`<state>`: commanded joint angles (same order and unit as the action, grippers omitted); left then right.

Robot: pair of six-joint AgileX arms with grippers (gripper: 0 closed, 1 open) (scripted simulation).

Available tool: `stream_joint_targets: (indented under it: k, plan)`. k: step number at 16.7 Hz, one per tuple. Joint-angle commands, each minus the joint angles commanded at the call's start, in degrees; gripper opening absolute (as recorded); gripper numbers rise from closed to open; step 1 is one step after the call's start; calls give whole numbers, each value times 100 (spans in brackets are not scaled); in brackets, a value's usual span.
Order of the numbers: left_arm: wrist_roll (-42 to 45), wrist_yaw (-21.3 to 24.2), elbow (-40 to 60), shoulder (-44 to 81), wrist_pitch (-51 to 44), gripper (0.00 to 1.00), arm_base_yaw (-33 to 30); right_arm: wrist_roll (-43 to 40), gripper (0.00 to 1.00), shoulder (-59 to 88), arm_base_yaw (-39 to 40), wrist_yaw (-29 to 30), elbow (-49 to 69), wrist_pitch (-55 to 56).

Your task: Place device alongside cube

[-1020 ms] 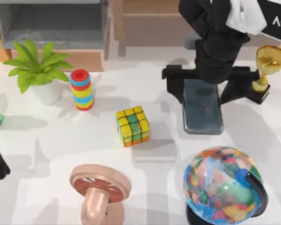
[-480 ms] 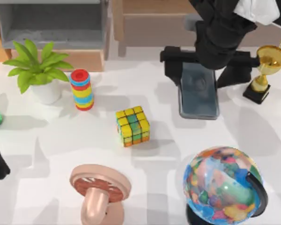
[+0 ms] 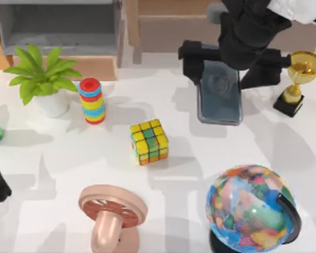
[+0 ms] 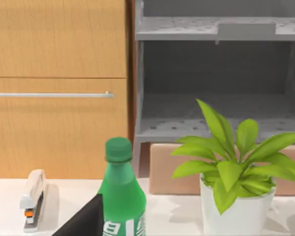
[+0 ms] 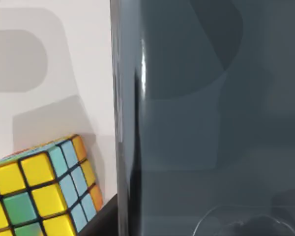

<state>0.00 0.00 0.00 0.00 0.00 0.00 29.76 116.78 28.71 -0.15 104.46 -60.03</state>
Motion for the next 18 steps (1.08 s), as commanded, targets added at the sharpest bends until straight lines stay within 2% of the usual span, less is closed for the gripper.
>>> stream_joint_targets:
  k: [9,18]
  plan:
    - [0,0,0,0,0,100,0,11,0,200,13,9,-280,259]
    - [0,0,0,0,0,100,0,12,0,1000,19,44,-982,406]
